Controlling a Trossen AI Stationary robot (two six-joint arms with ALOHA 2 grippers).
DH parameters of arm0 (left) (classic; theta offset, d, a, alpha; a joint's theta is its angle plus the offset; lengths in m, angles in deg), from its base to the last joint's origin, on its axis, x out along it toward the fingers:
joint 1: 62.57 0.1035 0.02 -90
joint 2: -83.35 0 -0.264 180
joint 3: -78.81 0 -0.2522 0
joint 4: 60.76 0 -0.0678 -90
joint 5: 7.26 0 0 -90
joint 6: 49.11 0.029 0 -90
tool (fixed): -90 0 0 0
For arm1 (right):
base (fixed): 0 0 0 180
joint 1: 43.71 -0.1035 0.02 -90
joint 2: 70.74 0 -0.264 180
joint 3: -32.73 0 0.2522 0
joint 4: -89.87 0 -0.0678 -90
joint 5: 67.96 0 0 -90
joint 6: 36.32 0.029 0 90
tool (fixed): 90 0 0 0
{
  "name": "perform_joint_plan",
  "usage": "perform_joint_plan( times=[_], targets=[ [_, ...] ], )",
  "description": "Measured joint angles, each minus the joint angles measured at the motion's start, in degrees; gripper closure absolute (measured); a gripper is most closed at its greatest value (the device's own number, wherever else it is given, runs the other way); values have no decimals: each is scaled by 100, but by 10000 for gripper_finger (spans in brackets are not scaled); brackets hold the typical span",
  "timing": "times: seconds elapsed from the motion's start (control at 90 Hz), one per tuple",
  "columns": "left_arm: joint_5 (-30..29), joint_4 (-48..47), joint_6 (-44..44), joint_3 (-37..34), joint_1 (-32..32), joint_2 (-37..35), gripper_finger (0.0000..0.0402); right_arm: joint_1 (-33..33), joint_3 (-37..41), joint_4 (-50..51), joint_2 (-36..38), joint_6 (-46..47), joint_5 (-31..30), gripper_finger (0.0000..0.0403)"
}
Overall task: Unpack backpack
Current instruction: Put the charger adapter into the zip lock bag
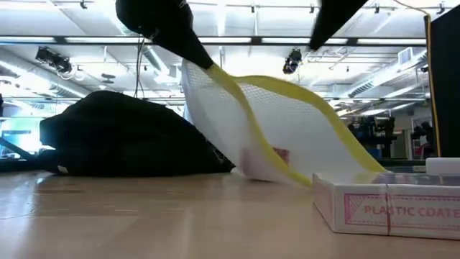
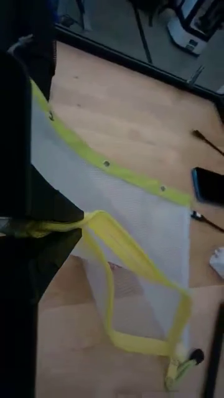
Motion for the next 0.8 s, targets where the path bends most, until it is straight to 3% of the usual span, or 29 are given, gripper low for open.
perform_joint_plan(
  times=[0.2, 0.4, 0.622, 0.8],
  targets=[
    [82, -38, 0, 0, 0, -2, 402, 349, 776, -765, -3, -202, 396, 153],
    [97, -41, 15, 0, 0, -2, 402, 410, 1430, -1684, -3, -52, 931, 143],
    [103, -47, 9, 0, 0, -2, 402, 331, 1813, -2171, -3, 355, 980, 169],
    [108, -47, 7, 0, 0, -2, 402, 330, 2181, -2148, -1, 489, 923, 224]
  ],
)
